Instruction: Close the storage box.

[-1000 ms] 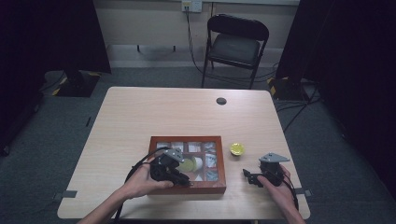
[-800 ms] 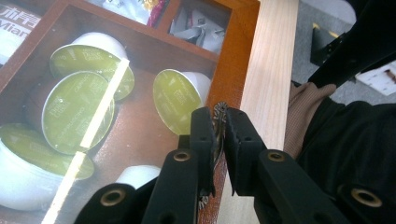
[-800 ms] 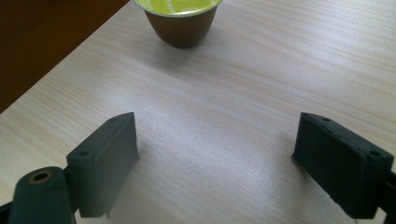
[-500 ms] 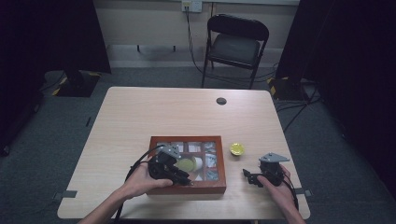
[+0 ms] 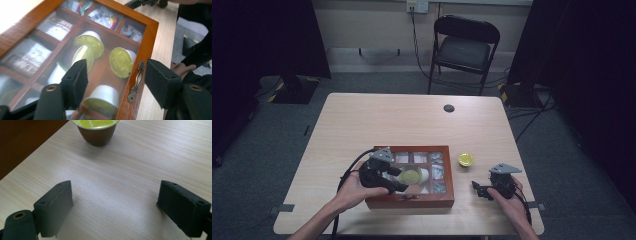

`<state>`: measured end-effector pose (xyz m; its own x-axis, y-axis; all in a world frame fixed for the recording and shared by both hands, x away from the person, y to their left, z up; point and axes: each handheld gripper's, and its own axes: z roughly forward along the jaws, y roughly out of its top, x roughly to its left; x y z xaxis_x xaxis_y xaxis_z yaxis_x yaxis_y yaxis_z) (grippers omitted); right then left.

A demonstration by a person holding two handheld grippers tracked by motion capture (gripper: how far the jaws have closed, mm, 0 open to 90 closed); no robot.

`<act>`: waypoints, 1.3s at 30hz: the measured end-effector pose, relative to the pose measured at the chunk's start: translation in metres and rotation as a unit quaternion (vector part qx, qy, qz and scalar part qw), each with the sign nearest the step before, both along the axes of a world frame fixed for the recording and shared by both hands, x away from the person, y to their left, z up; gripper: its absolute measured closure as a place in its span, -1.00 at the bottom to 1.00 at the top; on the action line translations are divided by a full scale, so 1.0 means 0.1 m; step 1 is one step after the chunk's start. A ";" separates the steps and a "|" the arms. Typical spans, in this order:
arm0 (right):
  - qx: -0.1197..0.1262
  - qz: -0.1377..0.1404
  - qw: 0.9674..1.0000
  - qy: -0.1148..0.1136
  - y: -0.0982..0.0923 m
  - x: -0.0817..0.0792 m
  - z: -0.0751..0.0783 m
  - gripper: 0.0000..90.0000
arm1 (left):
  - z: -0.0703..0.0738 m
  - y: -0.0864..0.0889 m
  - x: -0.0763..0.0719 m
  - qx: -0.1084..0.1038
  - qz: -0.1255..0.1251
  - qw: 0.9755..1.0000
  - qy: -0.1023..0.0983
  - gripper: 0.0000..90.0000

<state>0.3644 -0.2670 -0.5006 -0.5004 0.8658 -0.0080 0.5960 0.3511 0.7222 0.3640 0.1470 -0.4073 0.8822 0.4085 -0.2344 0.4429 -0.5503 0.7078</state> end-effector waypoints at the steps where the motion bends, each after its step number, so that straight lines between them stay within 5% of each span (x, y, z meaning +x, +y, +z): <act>1: 0.000 0.000 1.000 0.000 0.00 0.00 0.00 -0.74 | 0.01 0.03 0.00 0.002 -0.003 1.000 -0.001 -0.25; 9: 0.000 0.000 1.000 0.000 0.00 0.00 0.00 -0.74 | 0.00 0.33 -0.13 0.012 0.033 0.999 -0.020 -0.41; 16: -0.001 0.002 1.000 0.000 0.00 0.00 0.00 -0.74 | 0.00 0.68 -0.11 -0.003 0.087 0.996 -0.035 -0.61; 18: 0.000 0.002 1.000 0.000 0.00 0.00 0.00 -0.74 | -0.01 0.75 -0.12 0.007 0.097 0.994 -0.043 -0.61; 19: 0.000 0.002 1.000 0.000 0.00 0.00 0.00 -0.74 | -0.01 0.85 -0.12 0.016 0.094 0.993 -0.063 -0.60; 22: 0.000 0.002 1.000 0.000 0.00 0.00 0.00 -0.74 | -0.04 0.97 -0.10 0.024 0.100 0.992 -0.068 -0.58; 29: 0.000 0.002 1.000 0.000 0.00 0.00 0.00 -0.74 | -0.21 1.25 -0.06 0.063 0.169 0.982 -0.060 -0.60; 33: 0.000 0.002 1.000 0.000 0.00 0.00 0.00 -0.74 | -0.33 1.38 -0.02 0.067 0.188 0.979 -0.041 -0.63; 38: 0.000 0.002 1.000 0.000 0.00 0.00 0.00 -0.74 | -0.52 1.51 0.01 0.081 0.228 0.970 -0.032 -0.63; 39: 0.000 0.002 1.000 0.000 0.00 0.00 0.00 -0.74 | -0.56 1.53 0.01 0.083 0.247 0.965 -0.036 -0.63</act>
